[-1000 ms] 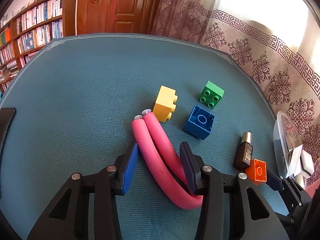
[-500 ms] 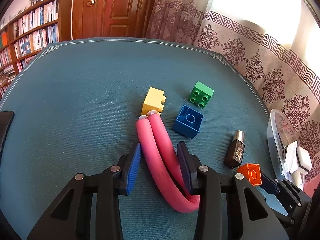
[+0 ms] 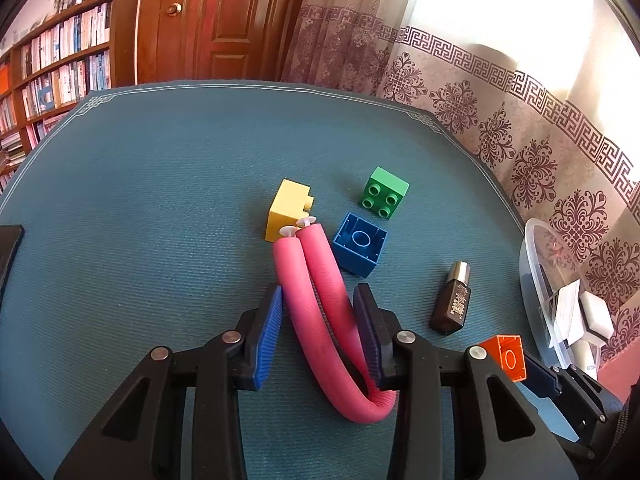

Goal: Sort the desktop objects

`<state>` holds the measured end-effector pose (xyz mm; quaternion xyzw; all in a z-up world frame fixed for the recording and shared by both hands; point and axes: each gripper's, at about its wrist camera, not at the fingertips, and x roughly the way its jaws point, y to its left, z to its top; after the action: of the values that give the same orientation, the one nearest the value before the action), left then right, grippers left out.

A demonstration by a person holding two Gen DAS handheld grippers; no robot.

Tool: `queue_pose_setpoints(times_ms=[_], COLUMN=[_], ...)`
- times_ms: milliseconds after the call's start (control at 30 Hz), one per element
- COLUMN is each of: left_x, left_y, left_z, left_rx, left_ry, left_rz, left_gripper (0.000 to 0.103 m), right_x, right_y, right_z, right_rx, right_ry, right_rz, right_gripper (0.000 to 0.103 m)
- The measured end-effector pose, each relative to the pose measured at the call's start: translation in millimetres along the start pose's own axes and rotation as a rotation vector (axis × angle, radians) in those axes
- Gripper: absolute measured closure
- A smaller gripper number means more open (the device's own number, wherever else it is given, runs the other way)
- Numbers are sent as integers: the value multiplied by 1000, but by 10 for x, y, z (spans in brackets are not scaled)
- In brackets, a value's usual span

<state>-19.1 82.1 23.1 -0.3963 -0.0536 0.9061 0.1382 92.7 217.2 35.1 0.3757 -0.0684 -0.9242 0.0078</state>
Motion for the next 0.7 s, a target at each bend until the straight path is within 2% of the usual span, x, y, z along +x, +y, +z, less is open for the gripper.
queue_pose_setpoints(times_ms=[700], left_x=[-155], left_y=[-191], left_z=[-59], left_rx=[57], left_ry=[-48], left_rz=[-16], left_gripper=[63], right_x=[-198], right_y=[-87], right_z=[14], right_rx=[31], right_ry=[-50], right_rz=[-17], right_gripper=[61])
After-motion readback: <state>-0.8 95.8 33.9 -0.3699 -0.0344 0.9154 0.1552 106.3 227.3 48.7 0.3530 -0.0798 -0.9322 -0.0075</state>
